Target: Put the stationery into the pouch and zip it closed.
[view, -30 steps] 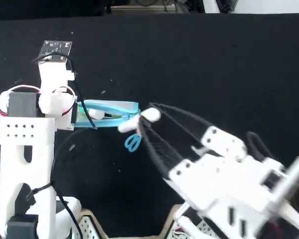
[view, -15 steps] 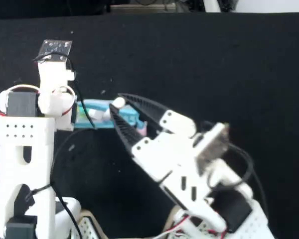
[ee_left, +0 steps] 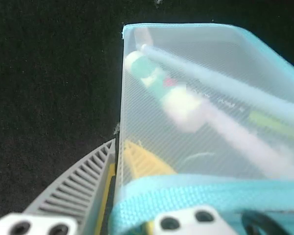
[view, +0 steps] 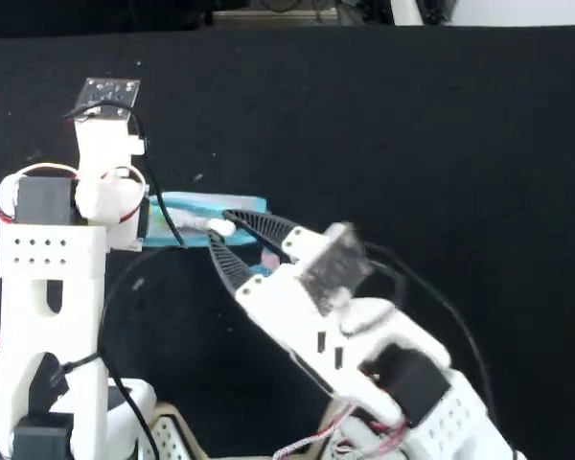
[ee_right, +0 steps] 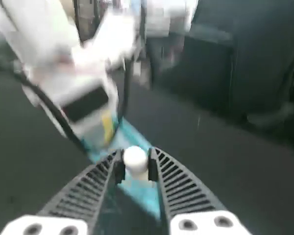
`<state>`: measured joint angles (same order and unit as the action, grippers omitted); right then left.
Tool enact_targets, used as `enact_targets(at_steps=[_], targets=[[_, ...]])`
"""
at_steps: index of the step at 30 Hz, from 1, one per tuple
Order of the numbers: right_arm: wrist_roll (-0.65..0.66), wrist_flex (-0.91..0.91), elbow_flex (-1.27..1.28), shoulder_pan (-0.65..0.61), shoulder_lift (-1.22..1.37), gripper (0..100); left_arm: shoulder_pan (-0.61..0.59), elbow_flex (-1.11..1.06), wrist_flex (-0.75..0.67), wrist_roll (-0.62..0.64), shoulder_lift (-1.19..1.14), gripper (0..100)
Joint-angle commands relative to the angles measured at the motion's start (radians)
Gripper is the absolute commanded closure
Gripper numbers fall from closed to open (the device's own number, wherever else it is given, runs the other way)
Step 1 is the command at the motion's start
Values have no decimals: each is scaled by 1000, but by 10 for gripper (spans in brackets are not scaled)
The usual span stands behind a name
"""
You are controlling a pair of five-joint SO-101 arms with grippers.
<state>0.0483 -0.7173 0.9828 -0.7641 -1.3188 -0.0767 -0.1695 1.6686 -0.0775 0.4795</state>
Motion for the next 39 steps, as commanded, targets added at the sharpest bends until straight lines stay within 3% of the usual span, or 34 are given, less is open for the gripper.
enact_targets(at_steps=[1,4,12,21,24,31,39], targets=[[26,-41,1,-3,-12,922,8,-22,6,-9,-8,970],[28,-34,-5,-3,-12,987,8,-22,5,-9,-8,970],[34,-58,-81,14,-13,986,8,-22,6,-9,-8,970],[140,-299,-294,71,-2,986,8,-22,5,-9,-8,970],[137,-273,-239,63,-1,986,8,-22,5,-9,-8,970],[138,-21,-7,8,-1,987,8,-22,5,-9,-8,970],[138,12,65,12,148,987,8,-22,3,-9,-8,970]])
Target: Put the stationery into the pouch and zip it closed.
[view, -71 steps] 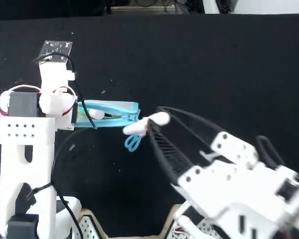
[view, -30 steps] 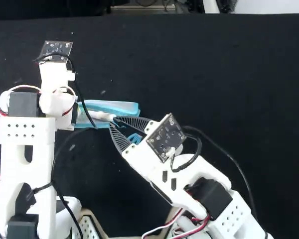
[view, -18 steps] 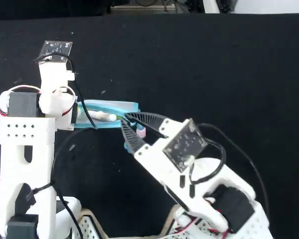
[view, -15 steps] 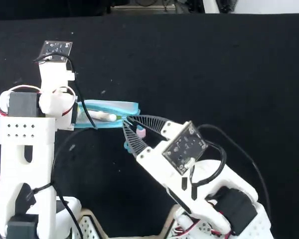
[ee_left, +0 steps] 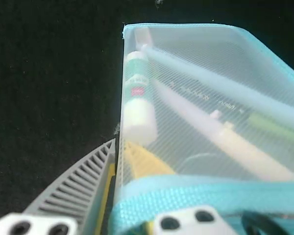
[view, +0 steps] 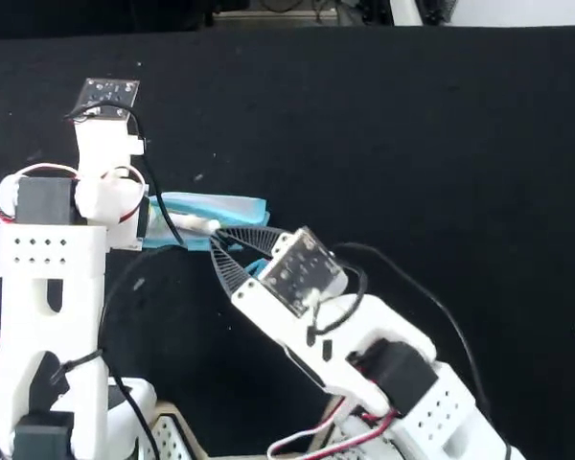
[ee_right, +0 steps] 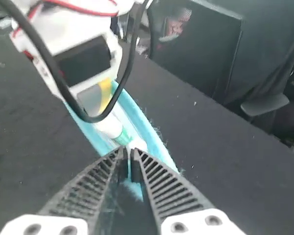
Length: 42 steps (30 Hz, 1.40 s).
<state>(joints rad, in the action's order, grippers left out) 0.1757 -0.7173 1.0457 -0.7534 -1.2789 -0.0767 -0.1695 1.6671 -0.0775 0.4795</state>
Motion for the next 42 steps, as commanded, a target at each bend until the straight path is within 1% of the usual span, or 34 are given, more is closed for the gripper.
enact_targets(at_steps=[1,8,12,20,26,30,32,34,38,42], targets=[[11,12,-12,2,127,987,8,-22,5,-9,-8,970],[5,-86,-225,-3,154,987,8,-22,6,-9,-8,970],[5,-104,-263,-3,154,987,8,-22,6,-9,-8,970],[3,-97,-254,-3,154,987,8,-22,6,-9,-8,970],[3,-69,-143,-3,154,987,8,-22,6,-9,-8,970],[9,-80,-67,2,154,987,8,-22,8,-9,-8,970],[11,-109,-82,3,148,987,8,-22,6,-9,-8,970],[11,-166,-153,3,148,987,8,-22,6,-9,-8,970],[11,-341,-406,5,153,987,8,-22,6,-9,-8,970],[11,-448,-593,54,156,987,8,-22,6,-9,-8,970]])
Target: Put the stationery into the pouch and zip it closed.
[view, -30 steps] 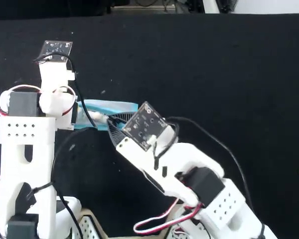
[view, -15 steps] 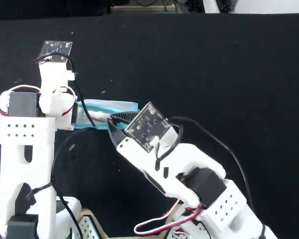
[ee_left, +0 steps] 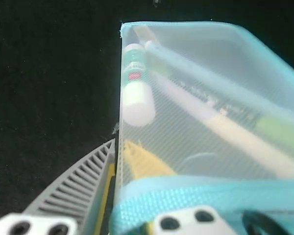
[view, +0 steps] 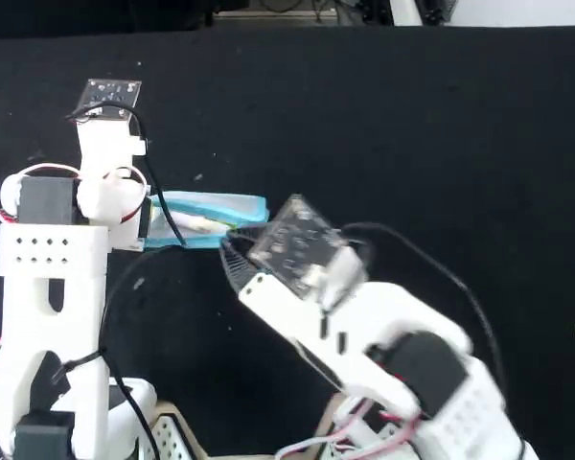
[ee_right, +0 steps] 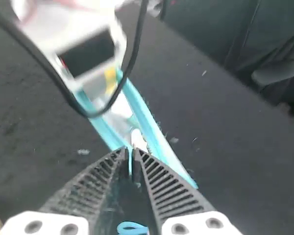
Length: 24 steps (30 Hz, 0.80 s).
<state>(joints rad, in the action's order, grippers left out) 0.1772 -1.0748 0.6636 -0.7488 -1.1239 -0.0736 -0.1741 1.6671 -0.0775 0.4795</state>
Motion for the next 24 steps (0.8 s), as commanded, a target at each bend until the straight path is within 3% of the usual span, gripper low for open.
enact_targets(at_steps=[1,7,12,14,20,24], targets=[[9,-107,-226,64,7,987,5,-18,8,-9,-8,970],[9,-180,-236,126,62,980,5,-18,9,-9,-8,970],[11,-368,-231,124,116,810,5,-18,8,-9,-8,970],[12,-397,-229,126,120,786,5,-18,6,-9,-8,970],[58,-361,-99,124,105,819,5,-8,5,-9,12,970],[106,-259,64,124,58,819,5,-58,-51,-9,160,970]])
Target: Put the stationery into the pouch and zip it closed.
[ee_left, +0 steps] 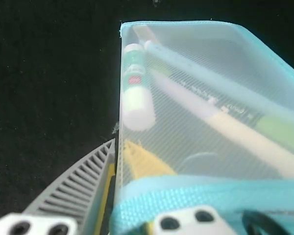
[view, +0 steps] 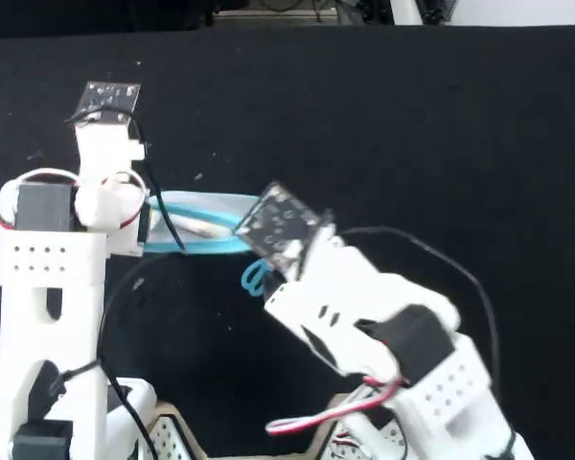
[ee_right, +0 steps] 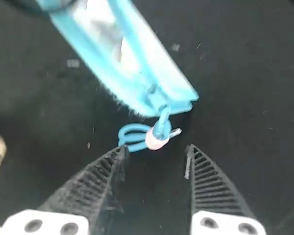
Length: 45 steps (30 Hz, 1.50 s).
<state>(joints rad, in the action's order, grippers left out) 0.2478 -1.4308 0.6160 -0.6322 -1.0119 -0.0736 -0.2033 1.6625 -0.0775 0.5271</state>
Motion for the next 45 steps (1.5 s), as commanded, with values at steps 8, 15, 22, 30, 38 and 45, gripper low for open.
enact_targets(at_steps=[8,15,22,30,38,45], targets=[[-5,322,328,6,-211,818,5,-168,-147,-44,245,968],[-68,379,437,5,-298,817,5,-168,-153,-44,245,969],[-60,371,443,-55,-361,822,5,-173,-170,-43,245,970],[-60,453,544,-34,-337,822,5,-176,-166,-46,245,970],[-60,430,490,34,-424,917,5,-177,-166,-48,245,970],[55,405,479,34,-498,988,5,-177,-166,-48,245,970]])
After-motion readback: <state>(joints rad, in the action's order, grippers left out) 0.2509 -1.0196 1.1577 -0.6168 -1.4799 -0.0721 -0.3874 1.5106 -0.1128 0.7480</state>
